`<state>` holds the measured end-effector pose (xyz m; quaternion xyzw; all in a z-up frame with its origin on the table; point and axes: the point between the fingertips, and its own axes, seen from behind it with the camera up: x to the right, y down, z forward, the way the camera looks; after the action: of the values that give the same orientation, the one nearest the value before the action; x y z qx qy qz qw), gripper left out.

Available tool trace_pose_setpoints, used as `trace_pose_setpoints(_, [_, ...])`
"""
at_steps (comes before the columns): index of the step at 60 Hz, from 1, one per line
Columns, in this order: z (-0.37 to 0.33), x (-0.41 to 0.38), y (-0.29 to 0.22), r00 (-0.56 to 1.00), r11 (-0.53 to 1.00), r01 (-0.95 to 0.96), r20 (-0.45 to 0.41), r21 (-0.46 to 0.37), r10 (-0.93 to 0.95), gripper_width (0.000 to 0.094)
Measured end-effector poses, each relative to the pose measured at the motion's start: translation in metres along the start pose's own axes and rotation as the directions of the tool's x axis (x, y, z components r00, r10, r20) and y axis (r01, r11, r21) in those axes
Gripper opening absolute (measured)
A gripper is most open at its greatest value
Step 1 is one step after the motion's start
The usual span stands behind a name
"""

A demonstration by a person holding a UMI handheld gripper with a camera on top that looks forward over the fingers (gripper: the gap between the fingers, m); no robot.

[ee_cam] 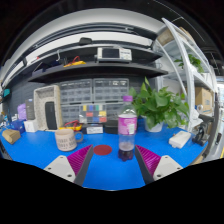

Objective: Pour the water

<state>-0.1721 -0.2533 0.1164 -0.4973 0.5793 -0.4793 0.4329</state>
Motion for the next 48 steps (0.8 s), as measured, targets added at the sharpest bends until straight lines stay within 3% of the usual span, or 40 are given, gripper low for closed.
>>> trace_pose_setpoints(7, [0.032,0.042,-0.006,0.999,0.999,-0.019,-0.032,0.038,0.02,0.0855])
trace_pose_setpoints(13, [0.063,0.05,-0.017,0.999,0.996,-0.033,0.003,0.079,0.033,0.0855])
trace_pose_setpoints(26, [0.128,0.061,-0.018,1.0,0.997,0.021,-0.005,0.068,-0.021,0.0844])
trace_pose_setpoints(34, [0.148,0.055,-0.02,0.999,0.996,0.043,0.001,0.073,-0.043,0.0741])
trace_pose_setpoints(36, [0.151,0.053,-0.021,0.999,0.996,0.046,0.006,0.082,-0.046,0.0691])
trace_pose_setpoints(38, [0.152,0.052,-0.024,0.999,0.994,0.046,0.008,0.096,-0.047,0.0523])
trace_pose_setpoints(43, [0.154,0.052,-0.025,0.998,0.992,0.057,0.007,0.11,-0.058,0.0478])
trace_pose_setpoints(48, [0.154,0.048,-0.026,0.997,0.991,0.072,0.006,0.11,-0.073,0.037])
